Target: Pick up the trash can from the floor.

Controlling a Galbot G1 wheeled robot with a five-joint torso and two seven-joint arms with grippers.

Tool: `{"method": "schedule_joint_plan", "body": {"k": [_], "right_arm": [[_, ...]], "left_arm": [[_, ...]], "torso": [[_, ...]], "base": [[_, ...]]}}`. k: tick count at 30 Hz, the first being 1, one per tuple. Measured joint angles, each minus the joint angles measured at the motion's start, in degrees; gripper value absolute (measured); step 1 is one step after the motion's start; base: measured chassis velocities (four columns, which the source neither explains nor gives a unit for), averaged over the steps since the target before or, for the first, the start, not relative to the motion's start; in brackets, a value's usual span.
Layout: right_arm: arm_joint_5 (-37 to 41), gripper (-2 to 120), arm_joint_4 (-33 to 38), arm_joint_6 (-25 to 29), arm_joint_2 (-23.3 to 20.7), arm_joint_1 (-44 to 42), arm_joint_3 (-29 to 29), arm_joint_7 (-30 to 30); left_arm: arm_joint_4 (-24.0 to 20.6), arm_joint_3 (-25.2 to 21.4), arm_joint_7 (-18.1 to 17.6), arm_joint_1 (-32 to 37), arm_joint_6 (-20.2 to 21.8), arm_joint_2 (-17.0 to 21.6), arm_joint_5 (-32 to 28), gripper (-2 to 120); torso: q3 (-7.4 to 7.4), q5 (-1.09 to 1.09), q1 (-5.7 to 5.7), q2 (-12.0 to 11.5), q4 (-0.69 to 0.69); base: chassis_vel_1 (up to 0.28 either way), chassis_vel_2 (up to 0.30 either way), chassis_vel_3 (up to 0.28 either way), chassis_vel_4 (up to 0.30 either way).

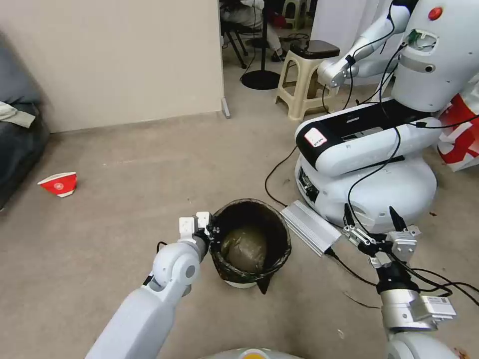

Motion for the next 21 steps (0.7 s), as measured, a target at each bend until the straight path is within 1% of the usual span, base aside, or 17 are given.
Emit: {"method": "schedule_joint_plan", "body": {"k": [3, 8, 16, 21], "right_arm": [[0.0, 100, 0.3, 0.0, -0.1, -0.1, 0.0, 0.0], [0.0, 100, 0.5, 0.0, -0.1, -0.3, 0.1, 0.0], [0.0, 100, 0.9, 0.0, -0.1, -0.4, 0.0, 0.1], [0.0, 100, 1.0, 0.0, -0.1, -0.5, -0.1, 0.1]], "left_arm": [[-1.8, -0.9, -0.7, 0.6, 0.0, 0.5, -1.2, 1], [-3.7, -1.8, -0.8, 1.2, 0.0, 1.2, -2.4, 1], [-9.4, -4.3, -0.8, 3.8, 0.0, 3.1, -5.3, 1], [-10.9, -5.1, -0.6, 4.8, 0.0, 3.7, -5.6, 1]], "torso": [[0.0, 0.01, 0.0, 0.0, 0.0], [0.0, 0.01, 0.0, 0.0, 0.0], [-0.01, 0.0, 0.0, 0.0, 0.0], [-0.01, 0.0, 0.0, 0.0, 0.0]], "base": [[0.0, 0.0, 0.0, 0.0], [0.0, 0.0, 0.0, 0.0], [0.0, 0.0, 0.0, 0.0], [0.0, 0.0, 0.0, 0.0]]}}
